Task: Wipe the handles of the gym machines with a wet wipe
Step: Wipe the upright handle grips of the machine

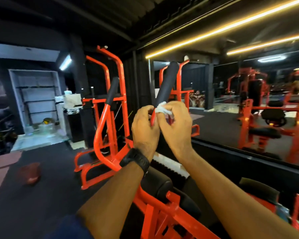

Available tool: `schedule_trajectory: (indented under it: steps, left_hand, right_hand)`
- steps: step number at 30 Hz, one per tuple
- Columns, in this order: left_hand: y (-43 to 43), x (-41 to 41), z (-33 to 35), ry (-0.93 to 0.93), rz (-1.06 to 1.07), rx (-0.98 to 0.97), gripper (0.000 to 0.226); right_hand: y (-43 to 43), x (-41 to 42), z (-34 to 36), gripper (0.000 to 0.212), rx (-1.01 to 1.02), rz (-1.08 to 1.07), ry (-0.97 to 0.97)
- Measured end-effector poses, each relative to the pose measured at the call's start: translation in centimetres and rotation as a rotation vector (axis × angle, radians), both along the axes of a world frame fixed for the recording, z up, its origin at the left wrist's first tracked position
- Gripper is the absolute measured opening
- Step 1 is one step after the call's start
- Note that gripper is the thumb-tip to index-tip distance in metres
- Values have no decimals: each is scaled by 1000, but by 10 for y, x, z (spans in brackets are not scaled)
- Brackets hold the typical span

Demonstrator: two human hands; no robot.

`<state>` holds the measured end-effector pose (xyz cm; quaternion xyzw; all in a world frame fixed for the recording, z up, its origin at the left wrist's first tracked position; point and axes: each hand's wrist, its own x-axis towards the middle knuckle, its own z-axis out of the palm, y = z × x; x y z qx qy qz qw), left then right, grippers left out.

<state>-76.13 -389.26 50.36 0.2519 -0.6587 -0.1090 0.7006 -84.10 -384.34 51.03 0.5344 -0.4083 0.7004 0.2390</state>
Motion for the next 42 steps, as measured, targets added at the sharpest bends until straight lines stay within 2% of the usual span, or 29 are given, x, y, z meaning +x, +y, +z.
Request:
schedule_trajectory:
  steps: [1, 3, 5, 8, 13, 17, 21, 27, 32, 35, 36, 40, 42]
  left_hand:
    - [0, 1, -1, 4, -13, -4, 17]
    - [-2, 3, -3, 6, -22, -25, 17]
    - [0, 5, -6, 3, -36, -24, 20]
    - [0, 7, -7, 10, -75, 1, 23]
    - [2, 8, -6, -4, -100, 21, 25]
    - [3, 9, -7, -32, -77, 27, 30]
    - [2, 10, -8, -40, -92, 13, 28]
    - [3, 12, -8, -69, -110, 43, 34]
    - [4, 12, -8, -89, -99, 48, 35]
    - [5, 13, -7, -85, -99, 53, 34]
    - [5, 13, -7, -87, -99, 56, 34]
    - [6, 14, -6, -94, -112, 72, 35]
    - [6, 13, -6, -93, -114, 80, 36]
  right_hand:
    - [-1, -2, -3, 9, 19, -25, -10]
    - [-1, -2, 1, 7, 50, 31, -156]
    - [-2, -1, 11, 8, -17, 83, -219]
    - [-5, -1, 26, 12, -101, -17, -37]
    - [-5, -23, 25, 11, 9, -156, 301]
    - [-2, -38, 36, 9, 25, -139, 255]
    - [0, -20, 26, 30, 144, -152, 585]
    - [-4, -32, 36, 17, 97, -241, 342]
    - [-1, -38, 43, 30, 170, -325, 464]
    - [2, -38, 58, 31, 183, -304, 302]
    - [4, -35, 57, 29, 206, -285, 305]
    - [7, -37, 52, 36, 346, -248, 529]
    - [7, -40, 66, 35, 287, -233, 386]
